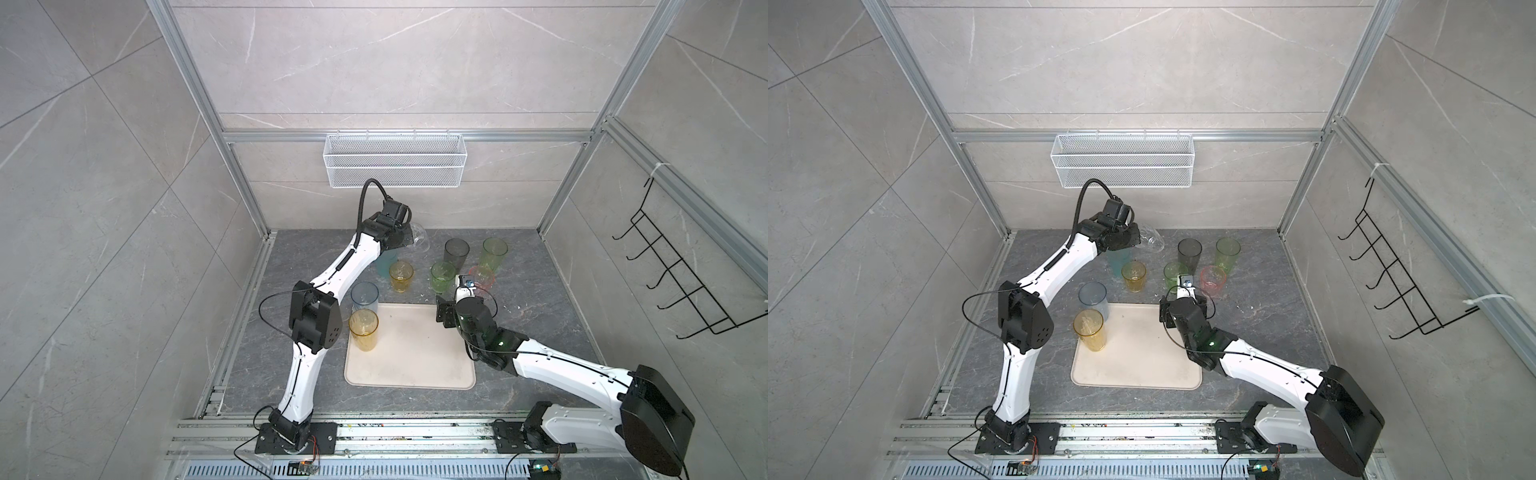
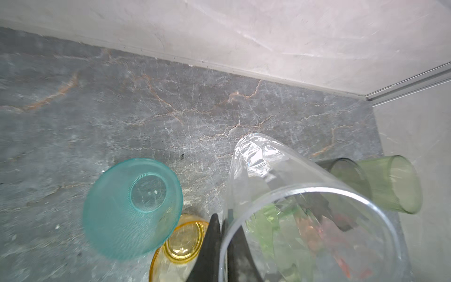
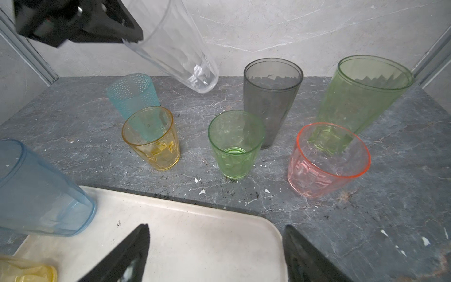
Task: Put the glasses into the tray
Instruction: 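Lift the clear cup with the left gripper and carry it toward the tray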
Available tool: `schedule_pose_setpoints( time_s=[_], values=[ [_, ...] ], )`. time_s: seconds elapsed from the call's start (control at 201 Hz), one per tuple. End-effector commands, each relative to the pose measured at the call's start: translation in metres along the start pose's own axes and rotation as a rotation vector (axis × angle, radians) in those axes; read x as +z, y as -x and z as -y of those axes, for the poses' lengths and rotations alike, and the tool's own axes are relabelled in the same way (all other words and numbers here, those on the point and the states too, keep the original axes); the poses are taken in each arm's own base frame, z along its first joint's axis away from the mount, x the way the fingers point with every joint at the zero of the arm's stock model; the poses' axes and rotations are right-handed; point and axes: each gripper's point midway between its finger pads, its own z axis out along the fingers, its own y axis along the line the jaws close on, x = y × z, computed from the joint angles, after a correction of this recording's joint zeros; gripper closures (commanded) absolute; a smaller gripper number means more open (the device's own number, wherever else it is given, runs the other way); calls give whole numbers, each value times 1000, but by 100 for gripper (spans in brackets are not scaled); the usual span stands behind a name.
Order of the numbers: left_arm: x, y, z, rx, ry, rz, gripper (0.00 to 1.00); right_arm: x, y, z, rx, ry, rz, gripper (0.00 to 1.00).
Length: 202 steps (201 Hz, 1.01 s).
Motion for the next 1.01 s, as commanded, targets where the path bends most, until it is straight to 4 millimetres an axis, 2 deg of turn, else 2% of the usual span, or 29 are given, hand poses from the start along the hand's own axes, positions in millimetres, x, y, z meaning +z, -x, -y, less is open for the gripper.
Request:
schedule_pose_setpoints(
  time_s=[0.0,0.129,0.398,0.518,0.742,1.001],
  values=[
    [-54,23,0,21,4,55,100,1,3,-5,19,7,-9,14],
    [-87,19,-9,29,35,43,100,1,4,-4,25,7,-8,14],
    [-160,-3,-27,33,68,-21,100,0,4,-4,24,7,-7,14],
    [-189,-24,-31,50,60,-87,100,1,3,-4,19,1,-9,14],
    [-242,-67,-23,135,11,-157,100,3,3,-2,4,-13,-9,14],
    [-275,-128,-29,142,-22,-265,100,6,2,-1,-20,-24,-4,14]
  ],
)
